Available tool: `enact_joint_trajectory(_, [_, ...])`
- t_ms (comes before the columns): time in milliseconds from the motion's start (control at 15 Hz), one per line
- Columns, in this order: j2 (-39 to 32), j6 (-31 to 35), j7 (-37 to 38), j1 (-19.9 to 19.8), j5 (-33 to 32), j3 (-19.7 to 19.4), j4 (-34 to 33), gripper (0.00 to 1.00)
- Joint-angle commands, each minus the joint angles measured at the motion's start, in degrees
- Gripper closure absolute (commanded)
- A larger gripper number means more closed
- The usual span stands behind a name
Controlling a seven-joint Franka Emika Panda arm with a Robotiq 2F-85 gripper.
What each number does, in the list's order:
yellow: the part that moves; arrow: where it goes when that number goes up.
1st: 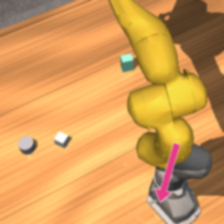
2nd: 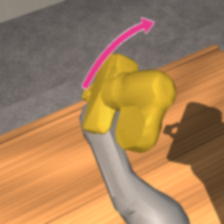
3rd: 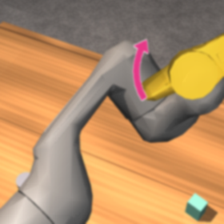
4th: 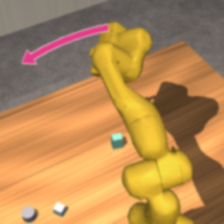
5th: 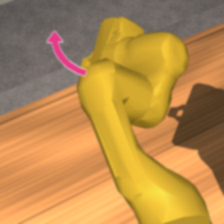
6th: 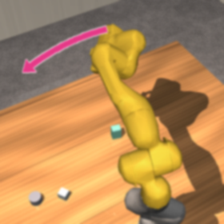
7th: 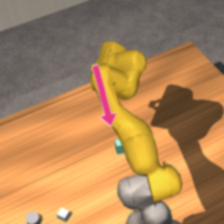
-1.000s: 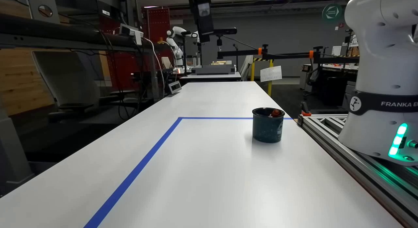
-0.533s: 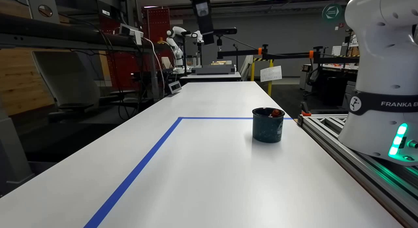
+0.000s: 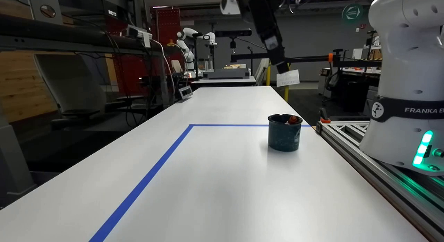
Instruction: Take the marker out of the mug and place it on the table
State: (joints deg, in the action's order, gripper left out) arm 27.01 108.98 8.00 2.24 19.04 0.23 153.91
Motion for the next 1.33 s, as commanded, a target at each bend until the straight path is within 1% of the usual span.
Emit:
enact_joint_trajectory(0, [13.5,2.53,2.74,-4.75,0.15,-1.63,10.8,0.0])
enact_joint_trajectory(67, [10.03,0.12,3.76,-6.46,-0.65,-2.74,4.79,0.0])
enact_joint_trajectory(133, [12.2,0.57,4.24,-8.35,-1.68,-3.26,5.89,0.0])
enact_joint_trajectory(200, [12.82,1.61,4.29,-10.37,-2.89,-3.99,5.47,0.0])
enact_joint_trajectory(333, [12.71,3.57,3.87,-14.58,-5.55,-5.9,4.3,0.0])
enact_joint_trajectory(400, [11.68,4.87,3.98,-17.28,-7.92,-6.95,3.96,0.0])
enact_joint_trajectory(467, [10.87,2.96,3.06,-13.72,-5.22,-5.87,3.61,0.0])
enact_joint_trajectory(533, [10.88,3.72,3.08,-15.65,-6.61,-6.86,3.57,0.0])
enact_joint_trajectory(667, [10.85,4.14,3.08,-17.17,-7.45,-7.64,3.58,0.0])
enact_joint_trajectory(800, [10.84,4.17,3.12,-17.14,-7.48,-7.52,3.58,0.0])
enact_joint_trajectory(933, [8.86,4.16,2.98,-17.14,-7.27,-7.92,3.4,0.0])
enact_joint_trajectory(1067, [7.66,2.35,1.77,-17.03,-6.94,-9.03,3.67,0.0])
enact_joint_trajectory(1200, [7.08,1.11,-1.08,-16.35,-5.97,-10.47,3.87,0.0])
enact_joint_trajectory(1267, [6.51,1.62,-2.22,-16.19,-5.33,-11.08,3.93,0.0])
